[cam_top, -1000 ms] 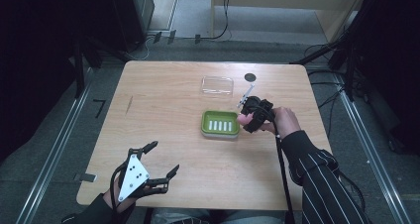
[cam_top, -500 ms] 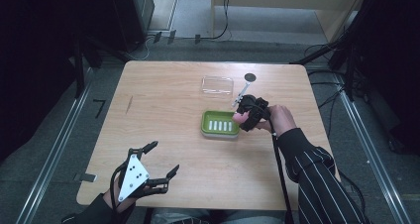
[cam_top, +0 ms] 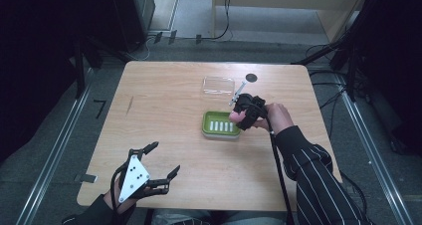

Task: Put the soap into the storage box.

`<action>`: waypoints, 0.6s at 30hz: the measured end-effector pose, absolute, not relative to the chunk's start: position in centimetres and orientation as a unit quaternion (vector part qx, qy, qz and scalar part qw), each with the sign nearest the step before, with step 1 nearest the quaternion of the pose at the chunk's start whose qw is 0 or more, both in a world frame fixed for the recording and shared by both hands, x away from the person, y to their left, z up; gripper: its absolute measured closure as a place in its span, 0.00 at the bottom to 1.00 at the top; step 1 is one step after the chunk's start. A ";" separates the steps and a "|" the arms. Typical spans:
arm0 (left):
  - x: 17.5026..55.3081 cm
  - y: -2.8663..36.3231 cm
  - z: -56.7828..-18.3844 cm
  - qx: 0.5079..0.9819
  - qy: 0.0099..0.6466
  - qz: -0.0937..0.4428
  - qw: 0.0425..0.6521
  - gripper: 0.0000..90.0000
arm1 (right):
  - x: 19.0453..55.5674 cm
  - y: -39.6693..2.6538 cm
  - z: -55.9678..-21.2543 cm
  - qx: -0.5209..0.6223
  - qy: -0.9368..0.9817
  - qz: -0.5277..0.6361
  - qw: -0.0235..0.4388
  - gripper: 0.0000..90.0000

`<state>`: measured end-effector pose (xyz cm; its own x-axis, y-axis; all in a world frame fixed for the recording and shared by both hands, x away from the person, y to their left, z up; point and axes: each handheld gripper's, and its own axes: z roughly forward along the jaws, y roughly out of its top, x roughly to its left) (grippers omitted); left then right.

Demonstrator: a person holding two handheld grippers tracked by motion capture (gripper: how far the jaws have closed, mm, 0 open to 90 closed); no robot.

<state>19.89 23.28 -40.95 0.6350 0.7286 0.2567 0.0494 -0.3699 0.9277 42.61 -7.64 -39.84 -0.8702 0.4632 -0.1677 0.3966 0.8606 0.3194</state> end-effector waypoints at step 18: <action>19.9 23.3 -40.9 0.754 0.259 0.341 0.498 0.15 | 43.1 -5.9 -39.3 0.194 0.961 0.151 0.124 0.43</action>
